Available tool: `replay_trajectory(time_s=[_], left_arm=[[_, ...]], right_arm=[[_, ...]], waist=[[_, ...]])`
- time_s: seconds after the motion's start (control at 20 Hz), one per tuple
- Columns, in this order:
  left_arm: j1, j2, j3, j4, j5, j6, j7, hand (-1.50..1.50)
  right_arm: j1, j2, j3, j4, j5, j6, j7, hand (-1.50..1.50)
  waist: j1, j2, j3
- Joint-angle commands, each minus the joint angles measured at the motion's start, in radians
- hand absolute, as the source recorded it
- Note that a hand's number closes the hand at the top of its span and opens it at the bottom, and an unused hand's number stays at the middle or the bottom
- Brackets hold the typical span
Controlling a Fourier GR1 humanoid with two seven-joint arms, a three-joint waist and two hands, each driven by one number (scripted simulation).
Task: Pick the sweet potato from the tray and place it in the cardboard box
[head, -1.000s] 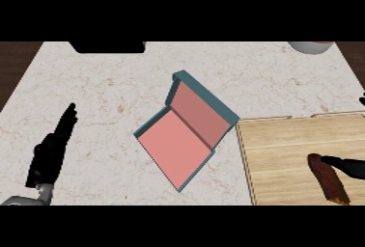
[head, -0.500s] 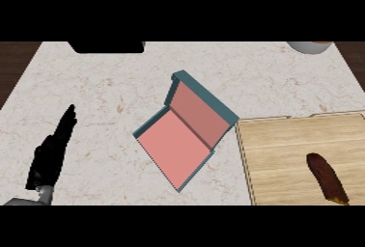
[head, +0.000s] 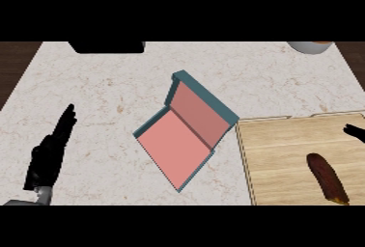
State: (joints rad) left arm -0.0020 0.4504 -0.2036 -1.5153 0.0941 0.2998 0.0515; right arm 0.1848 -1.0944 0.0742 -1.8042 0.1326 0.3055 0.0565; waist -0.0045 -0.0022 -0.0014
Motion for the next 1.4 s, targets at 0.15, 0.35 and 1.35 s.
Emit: replay_trajectory(time_s=[0.15, 0.35, 1.35], left_arm=[[-0.044, -0.057, 0.014, 0.056, -0.054, -0.01, 0.004, 0.0], [0.069, -0.052, 0.025, -0.06, -0.058, -0.024, 0.01, 0.0], [0.017, -0.155, 0.119, -0.05, -0.187, -0.091, 0.059, 0.0]], right_arm=[[-0.056, 0.129, 0.051, -0.025, 0.126, 0.044, 0.171, -1.5], [0.014, 0.209, 0.064, -0.073, 0.227, 0.014, 0.208, -1.5], [-0.015, 0.404, -0.058, 0.101, 0.476, 0.139, 0.016, -1.5]], waist=[[0.006, 0.003, 0.001], [0.005, 0.001, 0.001], [0.002, 0.001, 0.001]])
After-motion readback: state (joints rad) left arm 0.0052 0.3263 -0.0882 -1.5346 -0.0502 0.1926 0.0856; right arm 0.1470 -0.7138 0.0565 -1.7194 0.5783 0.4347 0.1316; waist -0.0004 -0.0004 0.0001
